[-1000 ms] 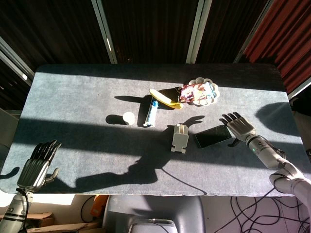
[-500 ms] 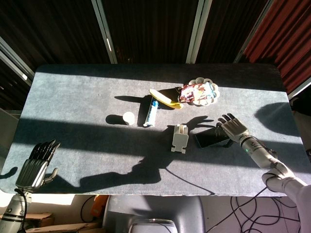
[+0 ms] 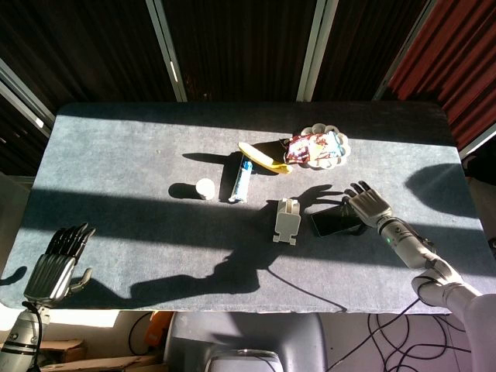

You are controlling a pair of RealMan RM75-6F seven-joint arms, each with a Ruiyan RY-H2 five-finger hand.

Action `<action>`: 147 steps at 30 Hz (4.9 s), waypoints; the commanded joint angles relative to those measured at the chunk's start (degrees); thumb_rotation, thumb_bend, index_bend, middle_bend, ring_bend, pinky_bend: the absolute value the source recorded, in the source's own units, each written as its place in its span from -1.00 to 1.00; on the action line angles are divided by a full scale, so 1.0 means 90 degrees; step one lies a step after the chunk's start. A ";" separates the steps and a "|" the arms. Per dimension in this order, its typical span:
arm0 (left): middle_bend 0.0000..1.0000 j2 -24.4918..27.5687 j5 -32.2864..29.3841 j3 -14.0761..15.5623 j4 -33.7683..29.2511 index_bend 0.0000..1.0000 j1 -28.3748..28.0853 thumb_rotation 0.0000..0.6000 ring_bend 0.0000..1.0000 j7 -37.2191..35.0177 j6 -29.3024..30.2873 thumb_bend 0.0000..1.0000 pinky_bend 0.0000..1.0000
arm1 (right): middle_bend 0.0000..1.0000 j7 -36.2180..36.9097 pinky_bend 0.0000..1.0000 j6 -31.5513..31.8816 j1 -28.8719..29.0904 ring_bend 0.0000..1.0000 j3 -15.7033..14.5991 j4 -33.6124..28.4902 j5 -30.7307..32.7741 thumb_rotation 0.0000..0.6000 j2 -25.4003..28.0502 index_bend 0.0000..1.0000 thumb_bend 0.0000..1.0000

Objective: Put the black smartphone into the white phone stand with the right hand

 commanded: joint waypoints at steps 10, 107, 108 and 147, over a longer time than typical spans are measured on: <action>-1.00 0.0026 0.0047 0.0023 -0.0004 -1.00 0.0010 1.00 -1.00 -0.0042 0.0033 -0.23 -0.89 | -0.22 -0.0168 -0.74 0.0436 -0.0173 -0.76 0.0034 0.0048 0.0084 1.00 -0.0195 0.21 -0.45; -1.00 0.0212 0.0382 0.0173 0.0047 -1.00 -0.0008 1.00 -1.00 -0.0650 0.0078 -0.23 -0.89 | 0.46 -0.6314 -0.02 0.4381 0.0532 0.10 -0.0113 -0.1234 -0.3003 1.00 0.1245 1.00 -0.34; -1.00 0.0216 0.0387 0.0177 0.0048 -1.00 -0.0012 1.00 -1.00 -0.0659 0.0069 -0.23 -0.89 | 0.46 -0.6404 -0.03 0.4188 0.0646 0.10 -0.0100 -0.1357 -0.3035 1.00 0.1274 1.00 -0.34; -1.00 0.0325 0.0580 0.0265 0.0078 -1.00 0.0035 1.00 -1.00 -0.0903 0.0213 -0.23 -0.89 | 0.46 -0.7205 -0.04 0.2270 0.1208 0.10 -0.0027 -0.2158 -0.2949 1.00 0.0724 0.99 -0.35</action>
